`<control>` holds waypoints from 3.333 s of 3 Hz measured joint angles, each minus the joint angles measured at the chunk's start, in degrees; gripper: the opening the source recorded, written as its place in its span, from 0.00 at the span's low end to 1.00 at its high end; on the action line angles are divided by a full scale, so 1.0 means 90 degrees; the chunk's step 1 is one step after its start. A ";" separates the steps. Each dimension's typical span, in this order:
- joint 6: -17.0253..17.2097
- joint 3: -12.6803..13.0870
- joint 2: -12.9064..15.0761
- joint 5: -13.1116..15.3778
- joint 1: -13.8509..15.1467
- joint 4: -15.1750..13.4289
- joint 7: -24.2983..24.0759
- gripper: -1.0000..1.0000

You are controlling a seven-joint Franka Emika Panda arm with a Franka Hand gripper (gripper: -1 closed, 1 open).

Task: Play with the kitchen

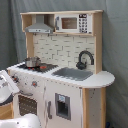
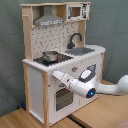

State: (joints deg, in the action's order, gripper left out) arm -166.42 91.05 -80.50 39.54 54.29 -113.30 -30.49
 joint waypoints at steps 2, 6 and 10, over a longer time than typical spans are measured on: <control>0.0000 0.0006 0.0000 0.0000 -0.0005 -0.0017 0.1422 0.00; 0.0013 0.0010 0.0000 0.0000 -0.0019 -0.0055 0.4079 0.00; -0.0193 -0.0114 0.0503 -0.0004 -0.0347 -0.0136 0.5036 1.00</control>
State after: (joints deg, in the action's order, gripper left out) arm -168.15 90.03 -75.97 39.51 51.17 -114.53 14.84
